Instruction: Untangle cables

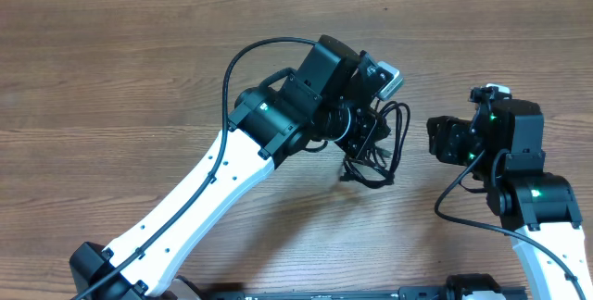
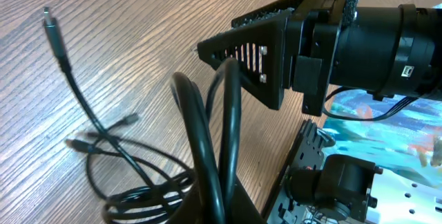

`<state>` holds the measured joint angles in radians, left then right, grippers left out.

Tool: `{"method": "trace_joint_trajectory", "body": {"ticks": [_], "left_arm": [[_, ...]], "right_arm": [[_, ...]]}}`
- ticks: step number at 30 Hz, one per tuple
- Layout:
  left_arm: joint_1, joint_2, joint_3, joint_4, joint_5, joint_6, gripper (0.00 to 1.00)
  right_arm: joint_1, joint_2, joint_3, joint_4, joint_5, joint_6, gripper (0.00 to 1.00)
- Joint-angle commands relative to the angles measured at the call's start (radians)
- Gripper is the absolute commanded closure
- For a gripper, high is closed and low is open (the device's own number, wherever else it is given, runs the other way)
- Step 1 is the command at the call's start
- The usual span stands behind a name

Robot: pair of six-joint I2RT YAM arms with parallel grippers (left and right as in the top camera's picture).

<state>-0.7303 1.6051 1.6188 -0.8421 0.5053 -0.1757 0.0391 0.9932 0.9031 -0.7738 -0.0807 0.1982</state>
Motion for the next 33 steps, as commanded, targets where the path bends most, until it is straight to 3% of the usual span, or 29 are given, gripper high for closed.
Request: {"method": "trace_joint_trajectory", "body": {"ticks": [1, 10, 20, 33], "left_arm": [[0.005, -0.01, 0.022, 0.01, 0.008, 0.023, 0.96], [0.032, -0.018, 0.023, 0.013, 0.009, 0.018, 0.96], [0.079, -0.069, 0.023, 0.079, 0.02, -0.012, 0.96], [0.083, -0.136, 0.023, 0.175, 0.053, -0.012, 0.96]], "right_arm": [[-0.002, 0.0, 0.021, 0.003, -0.066, 0.018, 0.39], [-0.002, -0.043, 0.021, 0.003, -0.226, -0.005, 0.39], [-0.001, -0.169, 0.021, 0.003, -0.501, -0.129, 0.38], [-0.001, -0.197, 0.021, -0.002, -0.569, -0.146, 0.37]]}}
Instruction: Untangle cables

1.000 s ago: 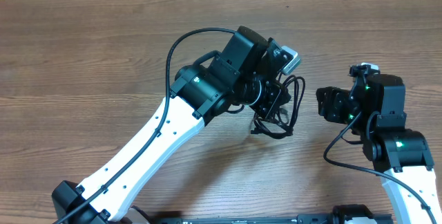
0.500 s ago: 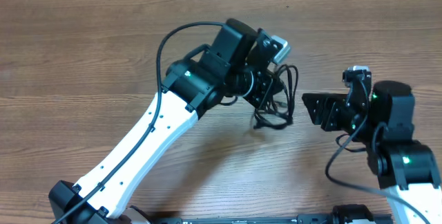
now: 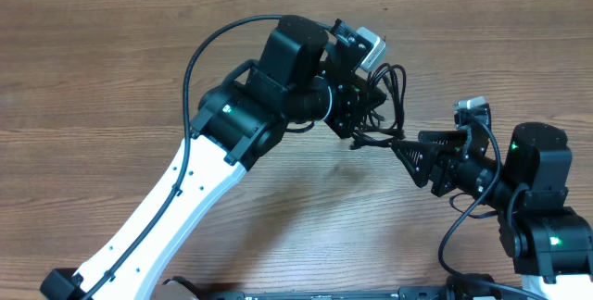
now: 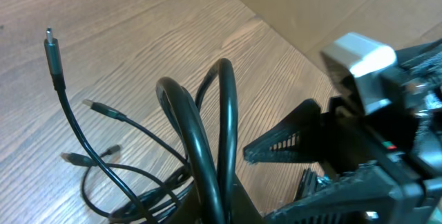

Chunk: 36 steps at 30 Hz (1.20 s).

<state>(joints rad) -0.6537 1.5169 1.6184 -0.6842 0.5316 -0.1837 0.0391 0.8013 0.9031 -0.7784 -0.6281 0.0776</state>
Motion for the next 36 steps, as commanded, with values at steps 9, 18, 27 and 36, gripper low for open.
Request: {"method": "trace_joint_trajectory", "body": {"ticks": [9, 18, 27, 36], "left_arm": [[0.039, -0.106, 0.023, 0.038, 0.028, -0.004, 0.96], [0.045, -0.139, 0.023, 0.047, 0.103, -0.013, 0.96], [0.045, -0.139, 0.023, 0.084, 0.178, -0.027, 0.96], [0.045, -0.138, 0.023, 0.082, 0.154, -0.029, 0.96]], "right_arm": [[-0.001, -0.005, 0.021, -0.043, 0.009, -0.233, 0.37], [-0.001, -0.002, 0.021, 0.0, 0.008, -0.48, 0.35], [-0.001, 0.064, 0.021, 0.076, 0.005, -0.48, 0.31], [-0.001, 0.166, 0.021, 0.124, -0.058, -0.479, 0.73]]}}
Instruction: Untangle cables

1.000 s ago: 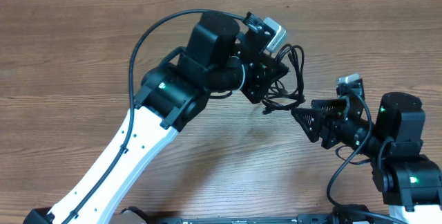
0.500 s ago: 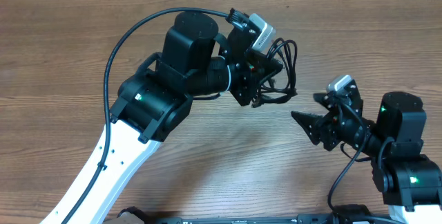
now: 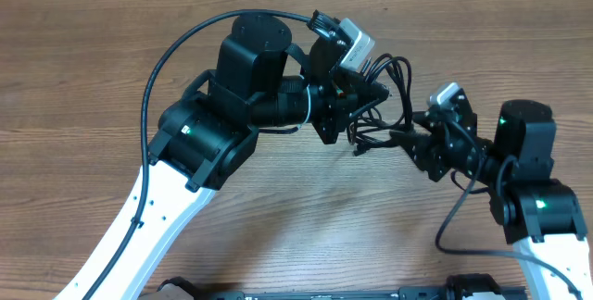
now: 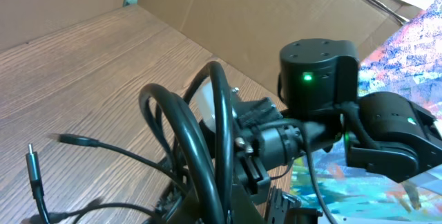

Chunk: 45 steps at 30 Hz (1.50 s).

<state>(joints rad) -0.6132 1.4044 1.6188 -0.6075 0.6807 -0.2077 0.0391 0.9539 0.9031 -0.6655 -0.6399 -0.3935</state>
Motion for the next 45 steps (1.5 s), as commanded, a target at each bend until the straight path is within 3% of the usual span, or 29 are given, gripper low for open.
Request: {"method": "trace_joint_trajectory", "body": {"ticks": [1, 9, 22, 26, 27, 28, 29, 30, 35, 41, 45], "left_arm": [[0.004, -0.026, 0.022, 0.005, -0.005, -0.006, 0.96], [0.004, -0.026, 0.022, -0.033, -0.154, -0.005, 0.96], [0.004, -0.026, 0.022, -0.142, -0.585, -0.006, 0.95], [0.004, -0.026, 0.022, -0.179, -0.701, -0.005, 0.73], [0.004, -0.026, 0.022, -0.191, -0.723, -0.005, 0.59], [0.004, -0.026, 0.022, -0.206, -0.745, -0.005, 0.22], [0.004, -0.026, 0.022, -0.211, -0.745, -0.002, 0.06], [0.004, -0.026, 0.022, -0.217, -0.743, -0.002, 0.0], [0.004, -0.026, 0.022, -0.249, -0.709, 0.011, 0.0], [0.004, -0.026, 0.022, -0.264, -0.491, 0.164, 0.0], [0.004, -0.026, 0.022, -0.275, -0.351, 0.278, 0.05]], "right_arm": [[-0.001, 0.016, 0.021, 0.014, -0.064, -0.008, 0.78], [-0.001, 0.017, 0.021, -0.003, -0.114, 0.014, 0.92], [-0.001, 0.014, 0.021, -0.065, -0.115, 0.03, 0.94], [-0.001, -0.005, 0.021, -0.075, -0.14, 0.03, 0.93], [-0.001, -0.01, 0.021, -0.076, -0.145, 0.03, 0.94], [-0.001, -0.022, 0.021, -0.077, -0.148, 0.031, 0.93], [-0.001, -0.029, 0.021, -0.079, -0.148, 0.031, 0.94], [-0.001, -0.038, 0.021, -0.081, -0.148, 0.032, 0.94], [-0.001, -0.086, 0.021, -0.082, -0.148, 0.08, 0.94], [-0.001, -0.09, 0.021, -0.09, -0.147, 0.08, 0.94], [-0.001, -0.09, 0.021, -0.089, -0.146, 0.085, 0.94]]}}
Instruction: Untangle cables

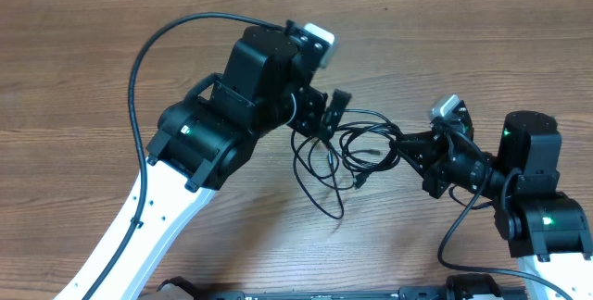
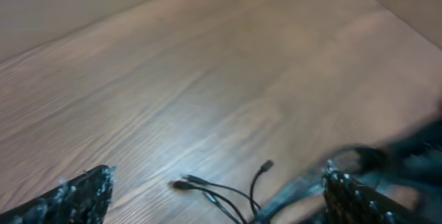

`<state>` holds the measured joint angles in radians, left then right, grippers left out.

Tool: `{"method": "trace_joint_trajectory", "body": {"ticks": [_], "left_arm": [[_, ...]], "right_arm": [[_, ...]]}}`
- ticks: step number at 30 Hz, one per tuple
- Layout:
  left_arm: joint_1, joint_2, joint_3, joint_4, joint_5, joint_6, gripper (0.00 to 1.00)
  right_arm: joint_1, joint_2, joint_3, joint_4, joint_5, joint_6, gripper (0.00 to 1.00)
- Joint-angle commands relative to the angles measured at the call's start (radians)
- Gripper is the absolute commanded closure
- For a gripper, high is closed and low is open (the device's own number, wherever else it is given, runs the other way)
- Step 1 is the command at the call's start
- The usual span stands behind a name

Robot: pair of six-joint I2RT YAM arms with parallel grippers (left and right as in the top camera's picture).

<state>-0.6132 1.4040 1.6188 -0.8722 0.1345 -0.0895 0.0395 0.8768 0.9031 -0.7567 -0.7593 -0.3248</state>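
Observation:
A tangle of thin black cables (image 1: pixel 338 156) lies loosely spread over the wood between the two arms, with one long loop trailing toward the front. In the left wrist view several plug ends (image 2: pixel 221 186) rest on the table. My left gripper (image 1: pixel 324 119) hovers at the tangle's left edge; its fingers (image 2: pixel 76 196) stand wide apart with nothing between them (image 2: pixel 217 207). From the right, my right gripper (image 1: pixel 405 145) points at the tangle with its jaws closed to a narrow tip where cable strands end.
The wooden table (image 1: pixel 111 78) stretches around the arms. A cardboard wall runs along the far edge. The left arm's own black cable (image 1: pixel 148 50) arcs over the table to the left.
My left gripper has opened and let the thick cable loops go. The bundle has dropped and spread flat on the table, still reaching to the right gripper's tip.
At first my left gripper held the coiled bundle over the table, the right gripper apart from it. Then the bundle sat farther back and the right gripper pointed at it, then reached its strands. Now the left is open and the cables lie loose.

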Motion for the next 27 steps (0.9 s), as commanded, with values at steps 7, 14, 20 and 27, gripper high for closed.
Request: {"method": "trace_joint_trajectory", "body": {"ticks": [7, 14, 20, 27], "left_arm": [[0.004, -0.025, 0.022, -0.022, 0.358, 0.225, 0.21], [0.004, -0.025, 0.022, -0.092, 0.393, 0.263, 0.28], [0.004, -0.025, 0.022, -0.119, 0.488, 0.361, 0.25], [0.003, -0.025, 0.022, -0.175, 0.491, 0.453, 0.07]], "right_arm": [[-0.001, 0.0, 0.021, 0.0, 0.01, 0.049, 0.93], [-0.001, 0.011, 0.021, 0.001, 0.01, 0.051, 0.93], [-0.001, 0.011, 0.021, 0.001, 0.009, 0.077, 0.93], [-0.002, 0.011, 0.021, 0.003, 0.006, 0.136, 0.93]]}}
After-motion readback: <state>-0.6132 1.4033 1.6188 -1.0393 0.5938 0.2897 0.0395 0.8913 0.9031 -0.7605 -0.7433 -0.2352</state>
